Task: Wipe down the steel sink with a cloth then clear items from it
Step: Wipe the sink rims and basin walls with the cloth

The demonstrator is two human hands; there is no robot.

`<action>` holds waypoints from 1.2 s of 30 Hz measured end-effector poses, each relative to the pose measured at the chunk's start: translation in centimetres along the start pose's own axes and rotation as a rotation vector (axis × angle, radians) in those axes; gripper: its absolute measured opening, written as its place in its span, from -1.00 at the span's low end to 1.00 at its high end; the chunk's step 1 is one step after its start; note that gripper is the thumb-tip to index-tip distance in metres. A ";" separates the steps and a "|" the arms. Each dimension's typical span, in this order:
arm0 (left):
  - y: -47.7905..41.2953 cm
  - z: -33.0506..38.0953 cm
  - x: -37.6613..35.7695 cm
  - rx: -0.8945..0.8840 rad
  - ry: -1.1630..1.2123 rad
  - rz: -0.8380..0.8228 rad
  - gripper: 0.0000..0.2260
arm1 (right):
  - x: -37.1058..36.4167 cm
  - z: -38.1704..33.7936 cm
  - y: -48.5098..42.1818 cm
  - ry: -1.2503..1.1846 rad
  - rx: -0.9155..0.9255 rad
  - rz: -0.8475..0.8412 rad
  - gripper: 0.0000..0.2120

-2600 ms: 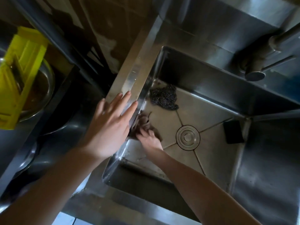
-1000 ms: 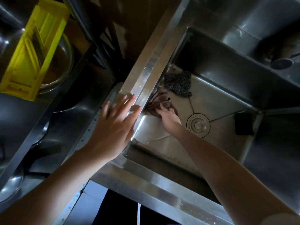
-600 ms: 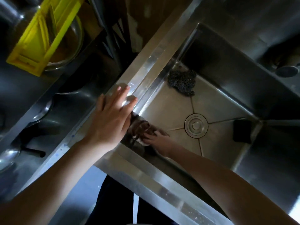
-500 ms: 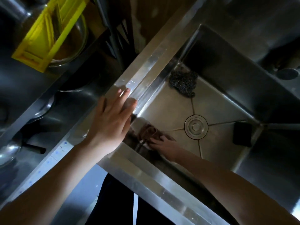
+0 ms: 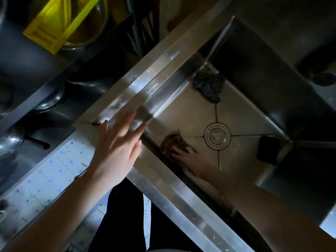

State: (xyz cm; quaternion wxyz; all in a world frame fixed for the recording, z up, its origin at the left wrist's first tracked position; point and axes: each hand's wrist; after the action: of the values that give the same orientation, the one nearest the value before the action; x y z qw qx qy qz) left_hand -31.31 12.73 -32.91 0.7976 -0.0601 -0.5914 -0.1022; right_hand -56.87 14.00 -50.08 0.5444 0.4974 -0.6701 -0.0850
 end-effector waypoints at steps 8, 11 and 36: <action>2.0 1.3 -0.8 0.006 0.019 -0.037 -0.69 | 5.0 -3.3 -7.3 0.218 0.081 0.143 -0.47; 2.2 1.3 -1.3 -0.010 0.041 -0.032 -0.74 | 3.9 -2.9 -5.3 0.118 0.088 0.122 -0.50; 2.1 -1.8 1.3 0.056 0.042 -0.065 -0.58 | 3.7 -2.8 -10.1 0.435 0.178 0.082 -0.50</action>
State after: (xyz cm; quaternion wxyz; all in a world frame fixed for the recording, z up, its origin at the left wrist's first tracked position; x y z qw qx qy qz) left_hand -28.78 14.28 -32.17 0.8075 -0.0163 -0.5788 -0.1127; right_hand -48.52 7.39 -53.19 0.6330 0.5224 -0.5615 0.1057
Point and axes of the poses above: each hand's wrist, its own y-axis away from the middle knuckle, its own x-axis out of the back of the hand, z = x × y, and after that the axes turned 3 degrees about z, right-handed
